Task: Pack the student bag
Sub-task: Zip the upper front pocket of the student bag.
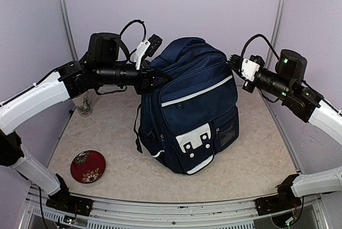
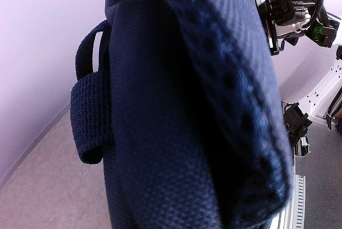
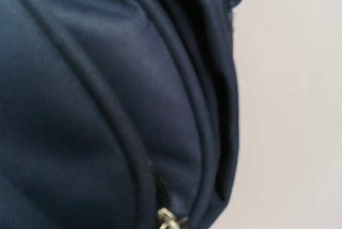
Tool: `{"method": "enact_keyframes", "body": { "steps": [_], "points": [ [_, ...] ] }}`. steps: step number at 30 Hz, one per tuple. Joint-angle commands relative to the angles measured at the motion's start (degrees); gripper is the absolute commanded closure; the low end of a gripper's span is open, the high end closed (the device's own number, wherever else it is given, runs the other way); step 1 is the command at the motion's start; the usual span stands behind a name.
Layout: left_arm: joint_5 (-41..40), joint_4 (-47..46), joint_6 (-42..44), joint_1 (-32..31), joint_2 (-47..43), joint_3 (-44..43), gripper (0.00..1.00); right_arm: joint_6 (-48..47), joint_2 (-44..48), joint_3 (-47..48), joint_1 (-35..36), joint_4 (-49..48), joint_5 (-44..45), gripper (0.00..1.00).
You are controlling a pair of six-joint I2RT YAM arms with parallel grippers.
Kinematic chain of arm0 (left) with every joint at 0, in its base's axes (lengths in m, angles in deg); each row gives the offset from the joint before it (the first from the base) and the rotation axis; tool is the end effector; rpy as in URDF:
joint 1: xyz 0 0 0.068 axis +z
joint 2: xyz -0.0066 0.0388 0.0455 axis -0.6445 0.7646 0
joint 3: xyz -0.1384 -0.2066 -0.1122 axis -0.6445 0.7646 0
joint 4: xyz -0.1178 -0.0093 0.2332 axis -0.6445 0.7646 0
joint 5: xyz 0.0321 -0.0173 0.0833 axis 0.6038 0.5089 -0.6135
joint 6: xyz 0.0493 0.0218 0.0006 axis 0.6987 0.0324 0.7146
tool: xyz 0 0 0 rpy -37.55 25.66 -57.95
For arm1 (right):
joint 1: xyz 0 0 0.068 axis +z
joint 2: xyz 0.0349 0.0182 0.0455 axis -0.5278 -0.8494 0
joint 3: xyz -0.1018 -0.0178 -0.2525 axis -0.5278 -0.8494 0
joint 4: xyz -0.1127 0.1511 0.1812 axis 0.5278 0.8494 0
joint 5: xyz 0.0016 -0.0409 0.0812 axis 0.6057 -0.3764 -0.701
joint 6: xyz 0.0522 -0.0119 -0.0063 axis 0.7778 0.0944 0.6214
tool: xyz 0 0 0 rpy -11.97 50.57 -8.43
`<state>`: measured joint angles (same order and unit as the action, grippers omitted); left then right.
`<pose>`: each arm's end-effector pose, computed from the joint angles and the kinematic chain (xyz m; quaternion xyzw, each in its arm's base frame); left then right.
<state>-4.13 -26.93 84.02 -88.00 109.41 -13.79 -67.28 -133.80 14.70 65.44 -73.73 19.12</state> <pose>0.2172 -0.2591 0.4185 0.4403 0.6625 -0.3574 0.4894 0.1996 0.1401 0.4094 -0.5179 0.4804 -0.0408 0.7067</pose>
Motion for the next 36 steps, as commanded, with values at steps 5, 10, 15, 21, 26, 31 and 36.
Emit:
{"method": "enact_keyframes", "body": {
  "steps": [5,10,15,21,26,31,36],
  "points": [
    [7.7,-20.0,-8.7,-4.3,-1.3,5.4,1.0,-1.5,-1.4,9.3,1.0,-19.4,-4.4,1.0],
    [11.1,-16.0,-2.5,-10.3,0.6,3.0,0.85,-1.1,-3.7,9.6,0.5,-23.2,-9.6,1.0],
    [8.0,-9.0,8.1,-15.5,-0.9,0.7,0.57,8.9,-5.4,8.9,-5.8,-30.4,-21.9,1.0],
    [4.8,-3.8,10.9,-16.6,-3.6,-1.3,0.22,24.5,-7.8,7.0,-12.8,-44.6,-33.5,1.0],
    [1.4,0.0,19.0,-21.7,-7.4,-0.9,0.01,32.5,-9.5,6.8,-15.7,-51.1,-38.1,1.0],
    [-5.9,2.9,26.2,-25.9,-11.1,-1.1,0.02,36.1,-11.0,7.5,-16.1,-53.8,-41.1,1.0],
    [-12.3,-4.5,28.3,-14.1,-14.6,2.4,0.22,37.5,-10.8,7.5,-16.1,-54.0,-43.5,1.0]
  ]
}}
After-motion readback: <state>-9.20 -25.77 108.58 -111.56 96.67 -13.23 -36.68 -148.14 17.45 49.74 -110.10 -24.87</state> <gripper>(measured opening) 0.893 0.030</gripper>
